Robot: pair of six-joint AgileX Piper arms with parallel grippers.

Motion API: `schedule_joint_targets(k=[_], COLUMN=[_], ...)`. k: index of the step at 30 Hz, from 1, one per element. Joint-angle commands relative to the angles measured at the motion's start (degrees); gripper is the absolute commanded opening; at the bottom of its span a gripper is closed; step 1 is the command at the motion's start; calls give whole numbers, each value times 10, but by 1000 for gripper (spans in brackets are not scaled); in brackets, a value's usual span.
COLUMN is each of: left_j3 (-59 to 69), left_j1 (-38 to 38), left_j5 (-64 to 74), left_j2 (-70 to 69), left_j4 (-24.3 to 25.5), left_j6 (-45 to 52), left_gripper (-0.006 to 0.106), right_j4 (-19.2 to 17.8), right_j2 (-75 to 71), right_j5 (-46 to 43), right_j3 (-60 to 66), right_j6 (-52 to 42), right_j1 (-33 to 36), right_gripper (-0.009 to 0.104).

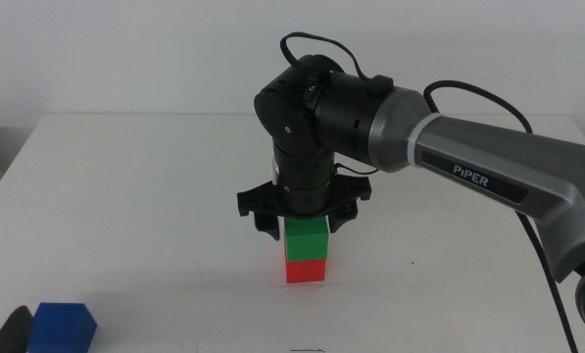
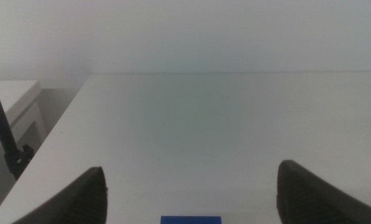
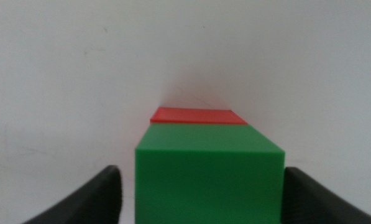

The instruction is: Stack red cubes first, then green, then blue cubes in a specific spot.

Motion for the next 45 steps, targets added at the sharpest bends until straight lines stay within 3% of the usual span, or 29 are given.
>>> schedule_joint_targets(k=[1, 7, 15, 18, 21, 26, 27, 28, 40, 45], left_j3=[-2, -2, -2, -2, -2, -2, -2, -2, -2, -2], left_j1=[-2, -2, -2, -2, -2, -2, -2, -2, -2, -2], left_j5=[-44, -44, -44, -44, -44, -44, -44, -44, -44, -44], left_j2=[-11, -11, -11, -11, -11, -11, -11, -11, -11, -11], left_j4=[-6, -6, -6, -6, -6, -6, -6, -6, -6, -6], left_j6=[-1, -1, -1, -1, -1, -1, -1, -1, -1, -1], left_gripper=[94, 94, 94, 94, 94, 94, 94, 94, 94, 94], right_j4=[-17, -18, -22, -15, 21, 61, 61, 61, 58, 32], right_j2=[-34, -49, -205, -297, -411, -617, -758, -790, -917, -917], right_j5=[-16, -19, 11, -51, -142, -288, -353, -359, -361, -361], right_j3=[-16, -16, 28, 135, 266, 460, 566, 584, 645, 645], right_j6=[-7, -24, -121, -211, -291, -340, -381, -391, -413, -413], right_j1=[1, 1, -18, -30, -44, -59, -59, -59, -59, -59], right_gripper=[73, 92, 93, 93, 93, 93, 93, 93, 91, 91])
